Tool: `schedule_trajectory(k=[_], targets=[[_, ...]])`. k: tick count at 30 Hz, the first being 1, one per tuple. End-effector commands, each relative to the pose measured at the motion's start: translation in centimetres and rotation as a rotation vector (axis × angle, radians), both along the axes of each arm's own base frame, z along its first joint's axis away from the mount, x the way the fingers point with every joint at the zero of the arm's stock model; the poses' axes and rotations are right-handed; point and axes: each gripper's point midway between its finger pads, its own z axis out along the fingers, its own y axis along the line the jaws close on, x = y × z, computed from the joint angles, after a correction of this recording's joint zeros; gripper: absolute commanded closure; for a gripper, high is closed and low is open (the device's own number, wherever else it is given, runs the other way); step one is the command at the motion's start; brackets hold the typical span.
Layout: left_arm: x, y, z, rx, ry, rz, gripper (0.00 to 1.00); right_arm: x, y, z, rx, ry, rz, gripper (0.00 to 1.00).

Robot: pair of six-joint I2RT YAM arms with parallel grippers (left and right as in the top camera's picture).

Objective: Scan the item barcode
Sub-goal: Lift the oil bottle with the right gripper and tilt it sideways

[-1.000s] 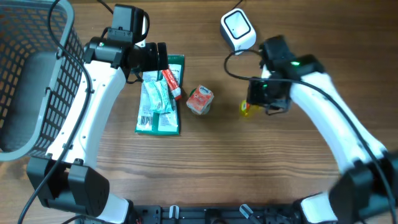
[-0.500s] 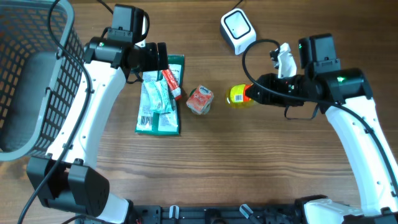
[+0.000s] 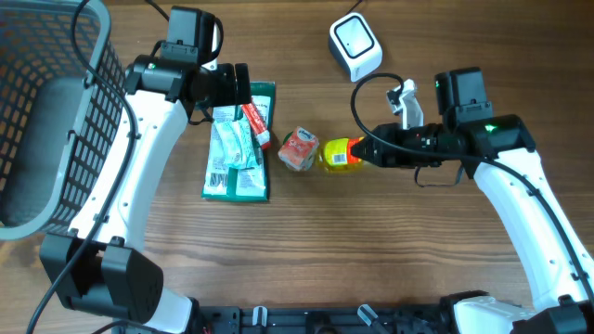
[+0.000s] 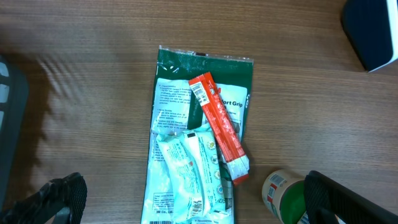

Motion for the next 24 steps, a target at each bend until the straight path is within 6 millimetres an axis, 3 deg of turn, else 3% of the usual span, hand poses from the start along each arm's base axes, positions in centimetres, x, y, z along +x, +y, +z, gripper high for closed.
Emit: schedule_trajectory(k=[1,4,11,13,24], targets=[[0.2,0.3,-0.3,0.007,0.003,0.018,0.0,-0.9,1.2,1.6,0.098,-0.06,0.104,0.83],[0.2,0.3,-0.3,0.007,0.003,0.018,0.0,-1.0,1.3,1.8,0.107,-0.074,0.12,0.83],[0.2,0.3,-0.3,0.007,0.003,0.018,0.0,-4.6,4.1,8.3,0.522,-0.176,0.374,0.83],[0.2,0.3,-0.3,0.007,0.003,0.018,0.0,-4.8,4.1,8.5,0.539,-0.17,0.378,0.87],[0.2,0.3,-0.3,0.007,0.003,0.018,0.0,-5.9,4.1,8.8,0.575,-0.052,0.355,0.88]])
